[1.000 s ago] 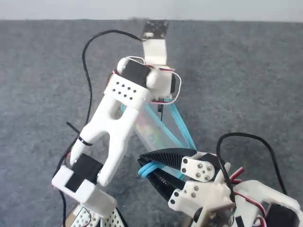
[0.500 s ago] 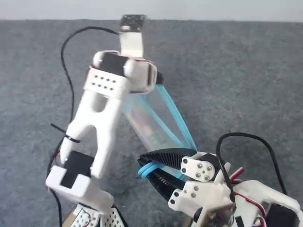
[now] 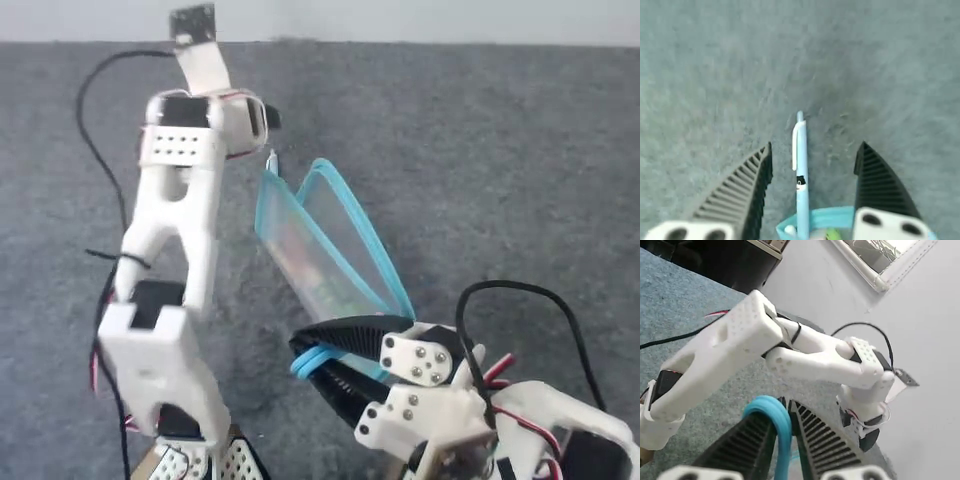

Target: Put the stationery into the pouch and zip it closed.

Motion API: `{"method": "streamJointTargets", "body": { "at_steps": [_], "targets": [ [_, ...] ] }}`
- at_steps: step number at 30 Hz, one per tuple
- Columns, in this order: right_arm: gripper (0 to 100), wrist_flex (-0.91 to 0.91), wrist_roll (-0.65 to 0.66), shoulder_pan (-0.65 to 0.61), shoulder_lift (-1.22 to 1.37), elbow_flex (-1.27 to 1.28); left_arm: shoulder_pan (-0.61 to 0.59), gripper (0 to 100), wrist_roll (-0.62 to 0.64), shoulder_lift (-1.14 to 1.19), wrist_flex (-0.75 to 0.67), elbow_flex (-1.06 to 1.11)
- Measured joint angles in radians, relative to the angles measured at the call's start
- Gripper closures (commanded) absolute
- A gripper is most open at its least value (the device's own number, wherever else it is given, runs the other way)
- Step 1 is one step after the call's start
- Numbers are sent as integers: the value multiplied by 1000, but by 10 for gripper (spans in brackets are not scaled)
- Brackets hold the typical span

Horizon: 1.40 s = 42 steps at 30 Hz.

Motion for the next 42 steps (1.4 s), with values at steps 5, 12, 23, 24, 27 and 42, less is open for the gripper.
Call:
{"method": "streamJointTargets", "body": {
  "at_steps": [5,12,23,24,27,42],
  "targets": [
    [991,0,0,-29,0,28,5,746,2,172,-75,0],
    [991,0,0,-32,0,29,17,769,15,324,-58,-26],
    [991,0,0,-32,0,29,52,989,17,434,77,-275],
    [991,0,0,-32,0,29,51,989,12,434,86,-296],
    [991,0,0,-32,0,29,40,989,17,436,124,-374],
    [991,0,0,-32,0,29,38,970,12,434,503,-1250]
  ]
}}
